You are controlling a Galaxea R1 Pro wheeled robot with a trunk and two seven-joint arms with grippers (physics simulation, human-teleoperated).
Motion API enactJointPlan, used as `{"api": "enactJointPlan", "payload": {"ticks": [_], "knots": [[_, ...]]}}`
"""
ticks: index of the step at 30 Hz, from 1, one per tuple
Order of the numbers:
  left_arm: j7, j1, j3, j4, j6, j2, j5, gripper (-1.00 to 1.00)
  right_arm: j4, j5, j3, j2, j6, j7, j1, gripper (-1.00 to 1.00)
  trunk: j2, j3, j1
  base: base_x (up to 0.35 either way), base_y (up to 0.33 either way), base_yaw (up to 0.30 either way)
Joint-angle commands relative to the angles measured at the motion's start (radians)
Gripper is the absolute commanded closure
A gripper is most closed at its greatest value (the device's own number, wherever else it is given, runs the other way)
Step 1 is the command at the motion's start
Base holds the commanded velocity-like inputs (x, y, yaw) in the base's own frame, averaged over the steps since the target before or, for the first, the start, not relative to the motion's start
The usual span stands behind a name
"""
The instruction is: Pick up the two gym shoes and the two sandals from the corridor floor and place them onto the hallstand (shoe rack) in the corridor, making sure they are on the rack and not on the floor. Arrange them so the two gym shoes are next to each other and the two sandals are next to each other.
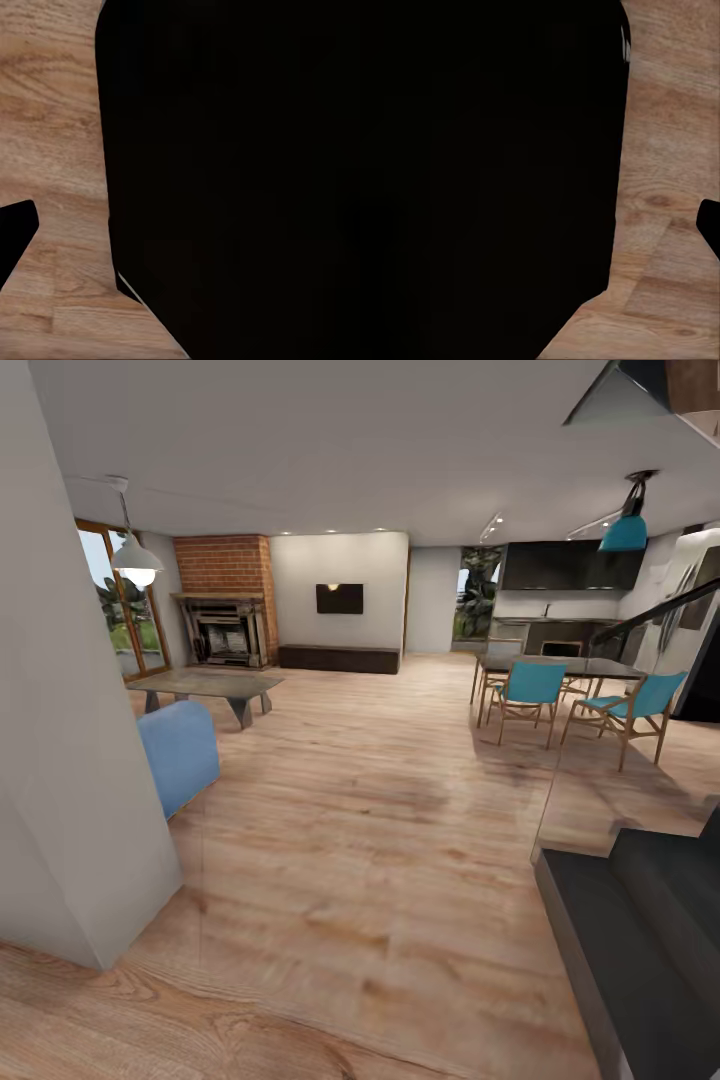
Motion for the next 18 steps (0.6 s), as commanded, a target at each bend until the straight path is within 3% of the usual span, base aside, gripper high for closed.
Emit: {"api": "enactJointPlan", "payload": {"ticks": [1,5,18], "knots": [[-0.003,-0.006,0.006,-0.006,-0.006,0.006,0.006,-1.0,-0.006,0.002,0.002,-0.003,-0.006,-0.003,-0.006,-1.0,0.0,0.0,0.0,0.0,0.0,0.0],[0.0,-0.017,0.008,-0.017,-0.022,0.004,0.007,-1.0,-0.029,0.001,0.002,0.009,-0.028,-0.003,-0.029,-1.0,0.0,0.0,0.0,0.0,0.0,0.0],[0.002,0.018,-0.001,0.025,0.042,-0.006,0.006,-1.0,-0.039,0.0,0.002,0.02,0.019,-0.003,-0.054,-1.0,0.0,0.0,0.0,0.0,0.0,0.0]]}}
